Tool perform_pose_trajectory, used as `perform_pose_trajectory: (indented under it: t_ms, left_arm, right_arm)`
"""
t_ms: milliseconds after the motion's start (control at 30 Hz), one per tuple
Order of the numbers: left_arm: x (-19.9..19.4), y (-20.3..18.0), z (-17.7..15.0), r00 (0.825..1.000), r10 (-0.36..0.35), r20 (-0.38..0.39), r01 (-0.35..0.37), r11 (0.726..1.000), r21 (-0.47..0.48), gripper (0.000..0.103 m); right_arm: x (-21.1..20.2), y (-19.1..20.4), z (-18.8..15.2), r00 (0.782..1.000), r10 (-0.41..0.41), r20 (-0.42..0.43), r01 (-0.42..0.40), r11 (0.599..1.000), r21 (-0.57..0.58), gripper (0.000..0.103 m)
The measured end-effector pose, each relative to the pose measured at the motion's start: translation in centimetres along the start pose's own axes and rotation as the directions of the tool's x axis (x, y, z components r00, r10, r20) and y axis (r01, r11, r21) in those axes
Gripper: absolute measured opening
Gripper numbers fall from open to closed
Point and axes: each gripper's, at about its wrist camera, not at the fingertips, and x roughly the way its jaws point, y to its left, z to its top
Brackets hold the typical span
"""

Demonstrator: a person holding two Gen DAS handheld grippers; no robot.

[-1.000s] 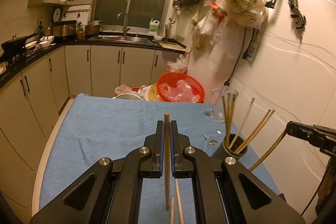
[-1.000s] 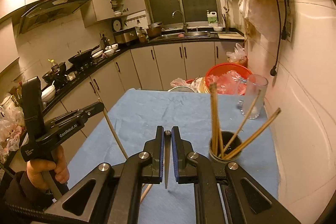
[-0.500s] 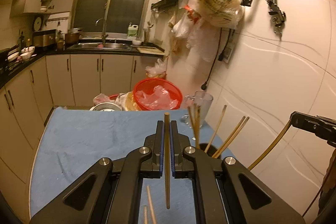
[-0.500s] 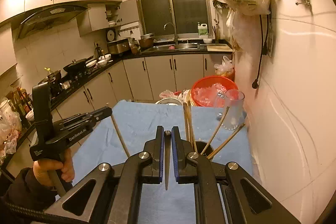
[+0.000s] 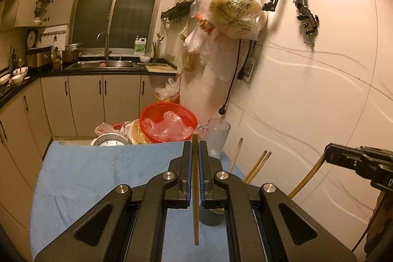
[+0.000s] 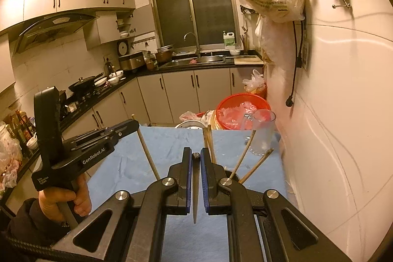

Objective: Organize utensils
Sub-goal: 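Lift both held chopsticks and carry them over the black cup, then lower the chopsticks into the black cup and open both tools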

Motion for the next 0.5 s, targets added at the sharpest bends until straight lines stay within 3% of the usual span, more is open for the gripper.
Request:
perform_pose_trajectory:
  t_ms: [500]
  left_arm:
    - [3.8, -5.1, 4.9, 0.995, -0.063, 0.076, 0.061, 0.998, 0.027, 0.004]
  right_arm:
    - [-1.7, -2.0, 4.9, 0.988, -0.100, 0.115, 0.098, 0.995, 0.022, 0.007]
